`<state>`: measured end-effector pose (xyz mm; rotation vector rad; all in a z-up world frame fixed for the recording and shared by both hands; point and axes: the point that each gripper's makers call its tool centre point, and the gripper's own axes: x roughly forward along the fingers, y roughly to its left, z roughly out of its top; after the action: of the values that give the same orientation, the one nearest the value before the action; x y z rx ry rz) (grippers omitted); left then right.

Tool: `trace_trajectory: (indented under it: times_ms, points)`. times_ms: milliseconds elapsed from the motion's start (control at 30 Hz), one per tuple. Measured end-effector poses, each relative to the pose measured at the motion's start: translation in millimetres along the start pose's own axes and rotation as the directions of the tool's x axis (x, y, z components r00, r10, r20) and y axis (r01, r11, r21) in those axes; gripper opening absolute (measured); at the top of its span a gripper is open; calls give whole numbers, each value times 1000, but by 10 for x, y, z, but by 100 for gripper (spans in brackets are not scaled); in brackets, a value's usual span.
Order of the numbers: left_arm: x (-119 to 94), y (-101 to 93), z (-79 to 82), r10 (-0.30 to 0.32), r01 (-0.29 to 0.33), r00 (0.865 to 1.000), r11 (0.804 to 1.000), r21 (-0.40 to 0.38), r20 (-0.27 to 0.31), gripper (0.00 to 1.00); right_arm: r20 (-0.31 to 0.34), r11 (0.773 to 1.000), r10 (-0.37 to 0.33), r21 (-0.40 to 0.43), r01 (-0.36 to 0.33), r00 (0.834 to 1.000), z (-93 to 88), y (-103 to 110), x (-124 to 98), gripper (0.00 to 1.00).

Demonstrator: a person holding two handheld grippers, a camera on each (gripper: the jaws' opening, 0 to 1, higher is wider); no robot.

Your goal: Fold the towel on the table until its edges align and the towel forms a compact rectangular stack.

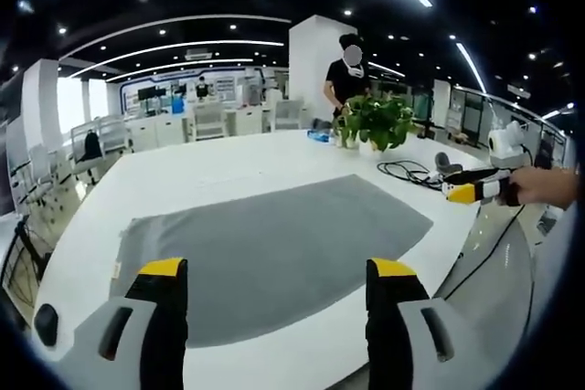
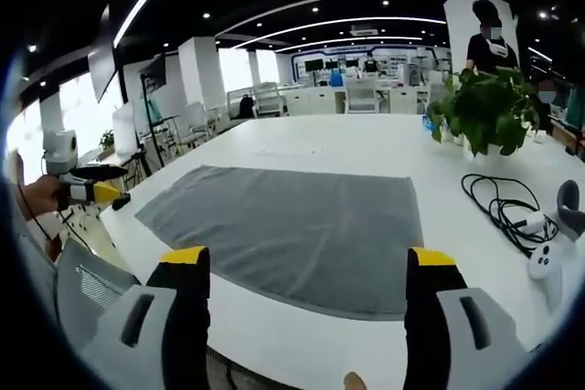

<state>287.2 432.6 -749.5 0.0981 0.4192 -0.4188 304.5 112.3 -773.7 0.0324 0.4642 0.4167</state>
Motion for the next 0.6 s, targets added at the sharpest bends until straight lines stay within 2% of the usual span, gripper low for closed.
trace_trajectory:
  times_ms: [400, 600]
  points:
    - [140, -218, 3, -57, 57, 998, 998, 19, -8, 82, -2, 1000, 7, 0, -7, 1000, 4, -59, -34, 88]
    - [236, -328, 64, -85, 85, 996, 996, 34, 0, 82, -8, 1000, 2, -19, -3, 1000, 38, -175, -89, 87]
